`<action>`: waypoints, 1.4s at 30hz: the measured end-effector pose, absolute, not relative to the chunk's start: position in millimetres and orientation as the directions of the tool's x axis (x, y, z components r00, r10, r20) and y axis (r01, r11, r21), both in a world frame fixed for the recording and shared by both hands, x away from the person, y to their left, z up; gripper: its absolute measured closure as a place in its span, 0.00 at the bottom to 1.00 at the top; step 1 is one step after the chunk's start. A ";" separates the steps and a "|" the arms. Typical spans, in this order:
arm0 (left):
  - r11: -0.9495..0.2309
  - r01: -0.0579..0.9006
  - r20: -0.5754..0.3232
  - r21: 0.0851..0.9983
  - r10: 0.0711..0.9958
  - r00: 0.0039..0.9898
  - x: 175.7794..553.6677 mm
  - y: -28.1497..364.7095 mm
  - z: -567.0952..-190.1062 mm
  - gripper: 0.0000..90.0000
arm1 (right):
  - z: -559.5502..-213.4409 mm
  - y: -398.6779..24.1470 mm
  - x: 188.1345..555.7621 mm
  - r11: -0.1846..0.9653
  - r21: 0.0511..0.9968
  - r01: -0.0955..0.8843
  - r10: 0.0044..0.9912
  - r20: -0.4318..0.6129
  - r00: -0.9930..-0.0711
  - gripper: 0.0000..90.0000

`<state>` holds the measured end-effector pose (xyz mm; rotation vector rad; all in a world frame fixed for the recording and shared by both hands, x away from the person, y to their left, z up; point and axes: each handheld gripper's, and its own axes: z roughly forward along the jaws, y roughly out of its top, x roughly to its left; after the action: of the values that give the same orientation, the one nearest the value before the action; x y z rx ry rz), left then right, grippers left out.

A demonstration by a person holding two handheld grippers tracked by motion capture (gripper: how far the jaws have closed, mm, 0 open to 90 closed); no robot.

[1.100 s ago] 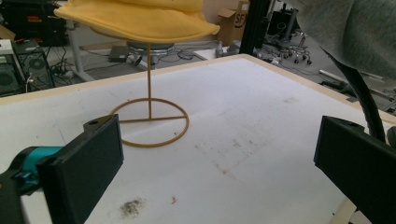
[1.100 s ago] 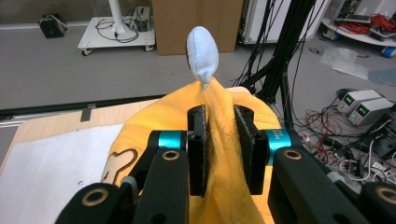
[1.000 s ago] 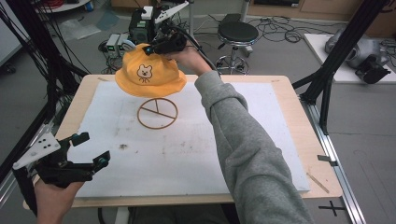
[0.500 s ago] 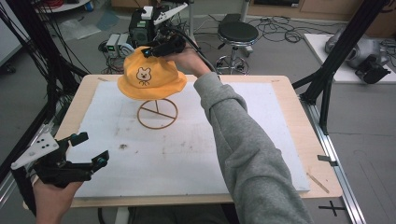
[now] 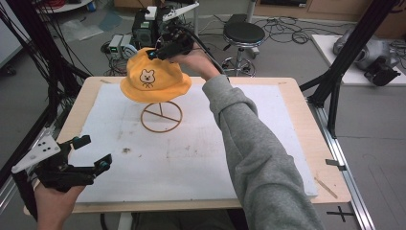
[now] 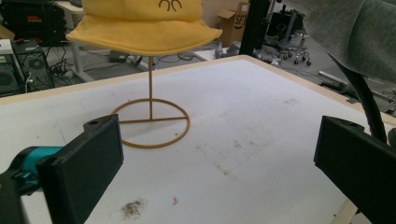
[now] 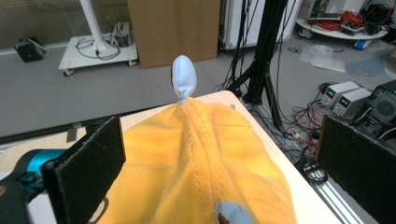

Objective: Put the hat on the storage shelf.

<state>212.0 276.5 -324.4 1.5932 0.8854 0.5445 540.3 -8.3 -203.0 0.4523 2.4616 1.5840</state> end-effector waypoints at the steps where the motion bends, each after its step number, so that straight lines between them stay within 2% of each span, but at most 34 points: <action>1: -0.039 0.245 -0.122 0.969 0.786 0.606 212.0 276.4 -324.3 0.02 | -202.8 -8.8 539.5 0.384 0.910 0.153 0.350 0.010 -0.937 0.01; 17: -0.033 0.240 -0.125 0.970 0.781 0.612 218.7 277.6 -322.5 0.02 | -199.7 -37.8 527.9 0.349 0.926 0.145 0.372 0.005 -0.928 0.01; 33: -0.043 0.253 -0.129 0.967 0.770 0.624 231.4 271.2 -327.5 0.02 | -208.1 -118.3 507.5 0.299 0.940 0.165 0.481 0.001 -0.876 0.01; 37: -0.050 0.261 -0.131 0.964 0.766 0.630 234.1 267.0 -329.8 0.02 | -206.4 -136.3 504.5 0.308 0.929 0.203 0.530 0.010 -0.848 0.01; 42: -0.057 0.253 -0.121 0.966 0.764 0.634 235.5 263.1 -330.5 0.02 | -200.1 -154.5 493.9 0.273 0.944 0.183 0.558 -0.001 -0.830 0.01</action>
<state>235.5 263.1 -330.5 1.6191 0.8571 0.5141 493.9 -154.5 -200.1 0.6749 2.2162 1.5747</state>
